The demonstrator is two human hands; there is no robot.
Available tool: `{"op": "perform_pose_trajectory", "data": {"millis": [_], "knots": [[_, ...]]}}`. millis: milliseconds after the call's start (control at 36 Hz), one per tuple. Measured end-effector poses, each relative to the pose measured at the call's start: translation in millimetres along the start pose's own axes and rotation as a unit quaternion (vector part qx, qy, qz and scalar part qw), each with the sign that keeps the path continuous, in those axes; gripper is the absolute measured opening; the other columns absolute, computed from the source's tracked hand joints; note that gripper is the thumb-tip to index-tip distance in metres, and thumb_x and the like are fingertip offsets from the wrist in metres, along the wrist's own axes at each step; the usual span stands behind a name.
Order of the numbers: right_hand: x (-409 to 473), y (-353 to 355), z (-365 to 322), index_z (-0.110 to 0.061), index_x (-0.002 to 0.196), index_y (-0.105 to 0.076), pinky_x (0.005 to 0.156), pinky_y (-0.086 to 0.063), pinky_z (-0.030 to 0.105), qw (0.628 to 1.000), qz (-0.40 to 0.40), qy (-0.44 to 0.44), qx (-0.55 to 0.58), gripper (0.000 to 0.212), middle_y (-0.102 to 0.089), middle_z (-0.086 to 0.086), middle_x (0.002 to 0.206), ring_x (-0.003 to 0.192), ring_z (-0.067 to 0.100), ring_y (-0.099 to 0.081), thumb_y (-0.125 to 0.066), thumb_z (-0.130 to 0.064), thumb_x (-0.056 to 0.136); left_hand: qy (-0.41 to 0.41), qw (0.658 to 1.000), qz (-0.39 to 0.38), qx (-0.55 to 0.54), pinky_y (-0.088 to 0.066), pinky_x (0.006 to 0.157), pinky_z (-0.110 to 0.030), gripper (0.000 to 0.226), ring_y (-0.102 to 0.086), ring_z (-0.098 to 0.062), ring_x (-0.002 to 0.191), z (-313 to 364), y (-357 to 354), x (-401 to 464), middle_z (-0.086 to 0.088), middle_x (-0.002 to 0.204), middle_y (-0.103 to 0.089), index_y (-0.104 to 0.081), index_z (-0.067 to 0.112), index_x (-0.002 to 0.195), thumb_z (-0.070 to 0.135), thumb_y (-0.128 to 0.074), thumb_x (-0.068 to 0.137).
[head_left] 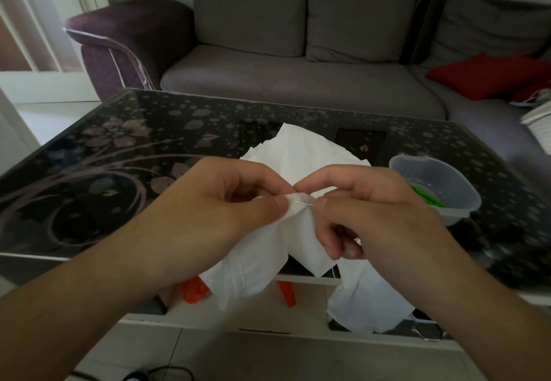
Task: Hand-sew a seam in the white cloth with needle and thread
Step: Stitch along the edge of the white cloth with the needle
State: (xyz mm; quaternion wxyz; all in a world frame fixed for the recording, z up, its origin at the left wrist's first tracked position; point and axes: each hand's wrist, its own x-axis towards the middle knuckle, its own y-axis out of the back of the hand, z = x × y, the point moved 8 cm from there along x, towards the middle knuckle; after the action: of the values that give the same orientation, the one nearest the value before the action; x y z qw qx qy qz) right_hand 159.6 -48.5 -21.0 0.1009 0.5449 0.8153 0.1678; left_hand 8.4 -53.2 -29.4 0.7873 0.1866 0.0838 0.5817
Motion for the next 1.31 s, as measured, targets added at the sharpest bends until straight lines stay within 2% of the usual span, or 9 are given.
{"op": "perform_pose_trajectory", "data": {"millis": [139, 278, 389, 528, 944, 1167, 1306], "knots": [[-0.9, 2.9, 2.7, -0.03, 0.099, -0.074, 0.05, -0.041, 0.025, 0.999, 0.02, 0.001, -0.03, 0.031, -0.062, 0.007, 0.056, 0.049, 0.012, -0.047, -0.051, -0.009, 0.101, 0.001, 1.0, 0.001, 0.003, -0.054, 0.085, -0.035, 0.018, -0.075, -0.014, 0.095, -0.1, 0.7, -1.3, 0.006, 0.097, -0.08, -0.082, 0.03, 0.097, 0.024, -0.065, 0.098], [-3.5, 3.0, -1.6, -0.036, 0.106, -0.067, 0.05, -0.041, 0.013, 0.992, 0.052, 0.036, -0.11, 0.023, -0.057, -0.007, 0.051, 0.049, 0.004, -0.053, -0.052, -0.02, 0.102, 0.002, 1.0, 0.007, 0.005, -0.056, 0.085, -0.035, 0.018, -0.075, -0.013, 0.095, 0.8, 1.5, -1.4, 0.007, 0.097, -0.08, -0.082, 0.03, 0.097, 0.023, -0.065, 0.098], [-4.8, 2.5, -6.9, -0.037, 0.105, -0.064, 0.045, -0.039, 0.01, 0.985, 0.066, 0.059, -0.151, 0.019, -0.055, -0.007, 0.049, 0.048, 0.002, -0.053, -0.054, -0.021, 0.103, 0.003, 1.0, 0.007, 0.005, -0.057, 0.084, -0.036, 0.018, -0.075, -0.014, 0.095, 1.5, 1.1, -1.2, 0.007, 0.095, -0.079, -0.082, 0.03, 0.096, 0.025, -0.065, 0.097], [-3.2, 1.9, -10.2, -0.035, 0.1, -0.068, 0.047, -0.039, 0.01, 0.979, 0.074, 0.087, -0.168, 0.01, -0.051, -0.003, 0.048, 0.045, 0.007, -0.048, -0.061, -0.027, 0.099, -0.007, 1.0, 0.004, -0.002, -0.056, 0.083, -0.036, 0.017, -0.076, -0.016, 0.093, 3.0, 1.6, -1.5, 0.005, 0.095, -0.08, -0.082, 0.028, 0.096, 0.025, -0.065, 0.097], [-0.6, 1.1, -0.8, -0.032, 0.093, -0.069, 0.047, -0.041, 0.011, 0.987, 0.062, 0.058, -0.135, 0.009, -0.054, -0.003, 0.048, 0.045, 0.006, -0.05, -0.063, -0.03, 0.099, -0.006, 1.0, 0.001, -0.003, -0.056, 0.08, -0.03, 0.017, -0.076, -0.013, 0.092, 3.4, -0.9, -0.8, 0.007, 0.094, -0.08, -0.082, 0.028, 0.095, 0.026, -0.065, 0.096], [-1.0, 3.2, 1.2, -0.026, 0.085, -0.066, 0.047, -0.039, 0.01, 0.987, 0.075, 0.048, -0.135, 0.014, -0.048, -0.004, 0.045, 0.043, 0.006, -0.046, -0.064, -0.03, 0.098, -0.005, 1.0, 0.008, 0.005, -0.056, 0.079, -0.027, 0.016, -0.076, -0.011, 0.09, 4.1, -0.1, -0.9, 0.009, 0.092, -0.08, -0.082, 0.027, 0.096, 0.024, -0.066, 0.097], [-0.4, 3.3, 3.8, -0.024, 0.083, -0.064, 0.049, -0.04, 0.008, 0.987, 0.077, 0.035, -0.138, 0.017, -0.048, -0.004, 0.045, 0.044, 0.005, -0.047, -0.064, -0.029, 0.098, -0.001, 1.0, 0.025, 0.016, -0.06, 0.082, -0.035, 0.013, -0.076, -0.011, 0.089, 2.1, 2.0, -0.1, 0.009, 0.091, -0.08, -0.081, 0.026, 0.093, 0.026, -0.069, 0.094]]}}
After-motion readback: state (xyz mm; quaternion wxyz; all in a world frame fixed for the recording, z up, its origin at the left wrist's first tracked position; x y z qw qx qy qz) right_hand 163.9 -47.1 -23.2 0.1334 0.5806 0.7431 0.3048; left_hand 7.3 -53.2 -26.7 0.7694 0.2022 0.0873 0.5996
